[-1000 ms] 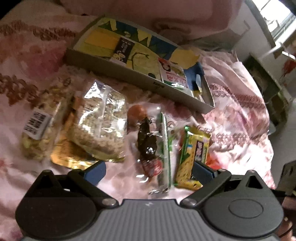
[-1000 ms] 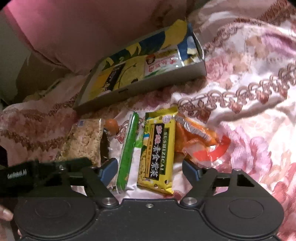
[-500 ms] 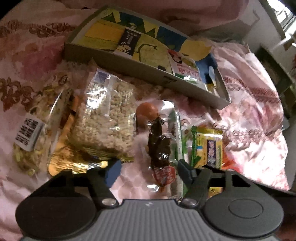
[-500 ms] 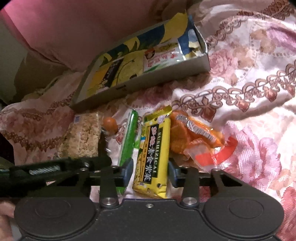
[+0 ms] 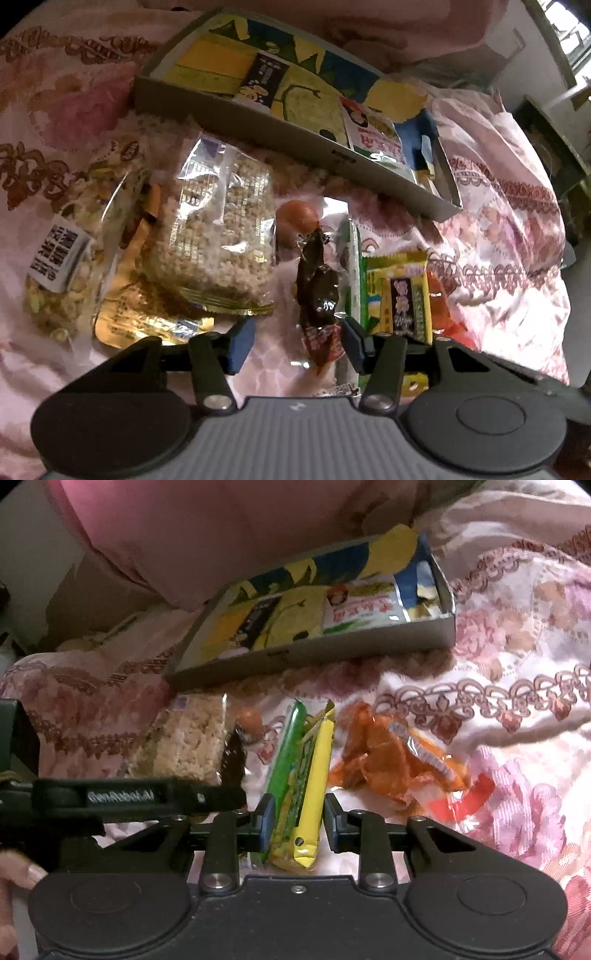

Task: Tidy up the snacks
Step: 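Lower the left tool to the brown wrapped snack while the right tool approaches the yellow bar, then close the left tool on the brown snack while the right tool grips the yellow bar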

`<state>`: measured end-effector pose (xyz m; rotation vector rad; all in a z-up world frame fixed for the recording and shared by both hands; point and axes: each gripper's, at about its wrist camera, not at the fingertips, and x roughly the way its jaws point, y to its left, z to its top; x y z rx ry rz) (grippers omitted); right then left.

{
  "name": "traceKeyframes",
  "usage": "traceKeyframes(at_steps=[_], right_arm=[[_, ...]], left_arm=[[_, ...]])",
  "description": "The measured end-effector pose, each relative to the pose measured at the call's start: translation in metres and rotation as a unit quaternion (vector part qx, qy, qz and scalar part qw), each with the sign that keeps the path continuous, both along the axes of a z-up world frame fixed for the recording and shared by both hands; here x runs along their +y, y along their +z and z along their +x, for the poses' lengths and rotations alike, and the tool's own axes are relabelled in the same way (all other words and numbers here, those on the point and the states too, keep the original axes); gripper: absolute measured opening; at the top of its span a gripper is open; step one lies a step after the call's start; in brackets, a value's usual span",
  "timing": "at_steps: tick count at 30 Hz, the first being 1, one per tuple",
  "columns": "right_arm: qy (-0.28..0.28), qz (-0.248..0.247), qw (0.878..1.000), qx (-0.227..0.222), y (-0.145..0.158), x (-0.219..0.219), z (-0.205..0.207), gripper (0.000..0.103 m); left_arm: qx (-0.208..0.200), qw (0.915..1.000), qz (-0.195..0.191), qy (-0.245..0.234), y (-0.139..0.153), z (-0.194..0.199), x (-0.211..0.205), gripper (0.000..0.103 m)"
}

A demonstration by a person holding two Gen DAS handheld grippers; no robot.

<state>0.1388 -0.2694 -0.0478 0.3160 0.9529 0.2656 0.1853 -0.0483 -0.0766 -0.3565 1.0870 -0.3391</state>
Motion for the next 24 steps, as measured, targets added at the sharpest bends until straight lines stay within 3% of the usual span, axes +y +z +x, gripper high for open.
traceKeyframes(at_steps=[14, 18, 21, 22, 24], right_arm=[[-0.01, -0.008, 1.0, 0.009, -0.02, 0.004, 0.006, 0.043], [-0.002, -0.021, 1.0, 0.004, -0.02, 0.01, 0.007, 0.042], [-0.001, -0.026, 1.0, 0.002, -0.015, 0.012, 0.006, 0.038], [0.002, -0.032, 0.999, 0.0, -0.014, 0.014, 0.006, 0.036], [0.012, -0.052, 0.998, -0.012, -0.009, 0.019, 0.003, 0.033]], left_arm=[[-0.015, 0.9999, 0.001, -0.009, -0.004, 0.014, -0.015, 0.077], [-0.02, 0.9993, 0.028, -0.013, -0.002, 0.012, -0.017, 0.063], [-0.014, 0.9997, 0.02, -0.006, 0.0, 0.011, -0.012, 0.055], [-0.009, 0.9998, 0.017, 0.0, 0.0, 0.011, -0.01, 0.047], [0.001, 0.9996, 0.027, 0.009, 0.0, 0.01, -0.006, 0.046]])
